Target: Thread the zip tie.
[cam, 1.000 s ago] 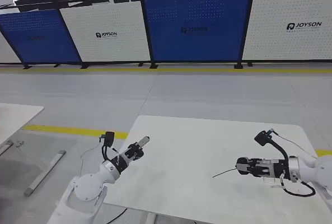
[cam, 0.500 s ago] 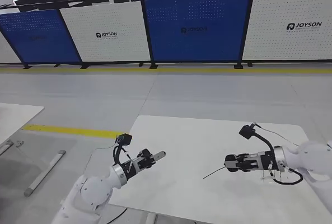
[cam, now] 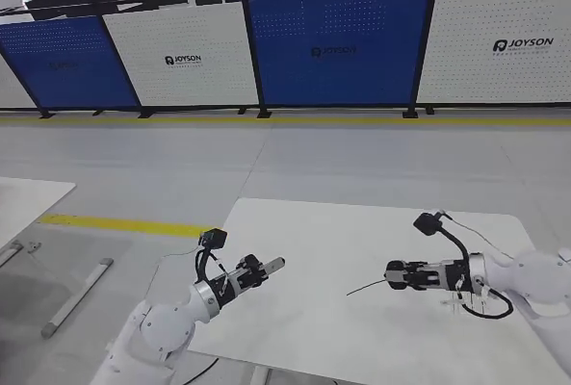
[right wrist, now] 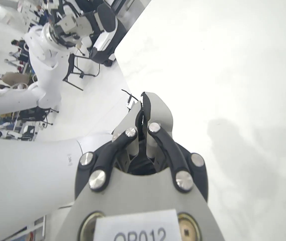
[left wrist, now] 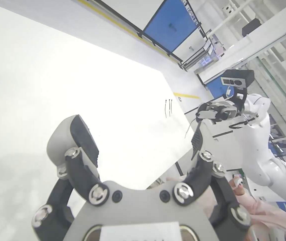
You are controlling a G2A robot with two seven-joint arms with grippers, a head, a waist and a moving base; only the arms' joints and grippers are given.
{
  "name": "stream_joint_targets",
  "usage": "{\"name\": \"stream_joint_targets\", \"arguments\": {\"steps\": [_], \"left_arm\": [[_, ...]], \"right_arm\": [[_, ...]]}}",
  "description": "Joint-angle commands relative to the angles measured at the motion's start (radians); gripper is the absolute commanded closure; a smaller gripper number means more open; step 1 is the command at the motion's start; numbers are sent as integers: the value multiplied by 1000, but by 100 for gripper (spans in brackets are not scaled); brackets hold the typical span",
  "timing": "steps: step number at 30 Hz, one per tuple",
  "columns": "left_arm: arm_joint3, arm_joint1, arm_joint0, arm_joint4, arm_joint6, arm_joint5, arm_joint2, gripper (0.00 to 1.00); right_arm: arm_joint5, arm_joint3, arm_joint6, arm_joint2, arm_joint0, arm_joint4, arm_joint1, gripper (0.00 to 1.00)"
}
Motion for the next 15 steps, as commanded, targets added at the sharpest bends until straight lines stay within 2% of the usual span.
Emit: {"name": "stream_joint_targets", "arguments": {"steps": [1,4,6,7,15], "left_arm": [[0,0,0,0,0,0,0,0],[0,0,0,0,0,0,0,0],[0,0,0,0,0,0,0,0],[0,0,0,0,0,0,0,0],[0,0,0,0,0,0,0,0]], "right_arm": [[36,-27,-55,-20,-7,-61,-6,100],[16,-9,-98,-48,2,-107,-20,100],[63,-4,-134,-80,24,-241,-28,100],[76,-9,-129,-104,31,-267,-36,100],[76,-9,-129,-104,31,-267,-36,100]]}}
